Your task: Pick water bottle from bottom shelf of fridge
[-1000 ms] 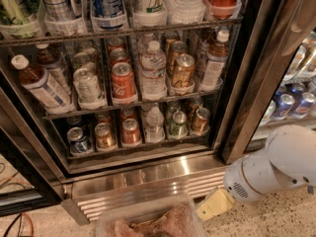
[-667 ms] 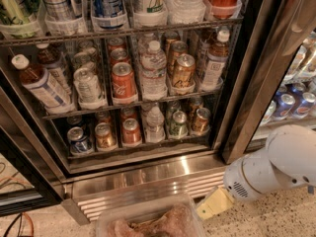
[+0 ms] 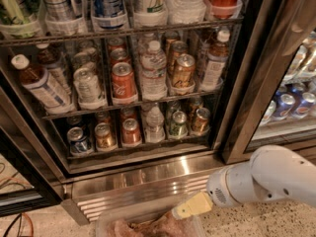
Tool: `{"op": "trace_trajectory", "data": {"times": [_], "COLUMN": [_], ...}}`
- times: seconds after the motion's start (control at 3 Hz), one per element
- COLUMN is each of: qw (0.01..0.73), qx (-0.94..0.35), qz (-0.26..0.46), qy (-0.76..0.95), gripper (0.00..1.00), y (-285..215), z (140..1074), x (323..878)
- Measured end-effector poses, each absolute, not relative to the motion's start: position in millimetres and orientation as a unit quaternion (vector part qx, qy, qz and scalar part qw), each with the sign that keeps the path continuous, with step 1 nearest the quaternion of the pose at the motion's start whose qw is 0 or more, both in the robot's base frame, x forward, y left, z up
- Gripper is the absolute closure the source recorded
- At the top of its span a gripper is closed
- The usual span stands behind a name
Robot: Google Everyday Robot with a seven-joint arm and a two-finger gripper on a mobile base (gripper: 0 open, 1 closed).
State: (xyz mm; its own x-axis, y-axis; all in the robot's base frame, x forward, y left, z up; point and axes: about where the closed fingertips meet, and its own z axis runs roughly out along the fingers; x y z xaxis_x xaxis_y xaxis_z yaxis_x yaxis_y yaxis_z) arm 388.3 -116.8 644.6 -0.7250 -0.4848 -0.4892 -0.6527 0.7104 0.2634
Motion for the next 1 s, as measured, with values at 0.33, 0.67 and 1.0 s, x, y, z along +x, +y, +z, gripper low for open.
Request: {"op": "trace_trajectory", "data": {"times": [0.33,0.67,1.0], "qw": [0.241,0.258,0.258], "qx": [-0.259,-0.211,-0.211], "qz": [0.228,0.246,0.246], "qy": [0.907,0.91,0.91], "gripper": [0.0,0.0,0.0], "y": [-99.3,-88.7,-88.7], "z": [630.0,619.0,619.0], "x": [417.5,445.2,445.3]}}
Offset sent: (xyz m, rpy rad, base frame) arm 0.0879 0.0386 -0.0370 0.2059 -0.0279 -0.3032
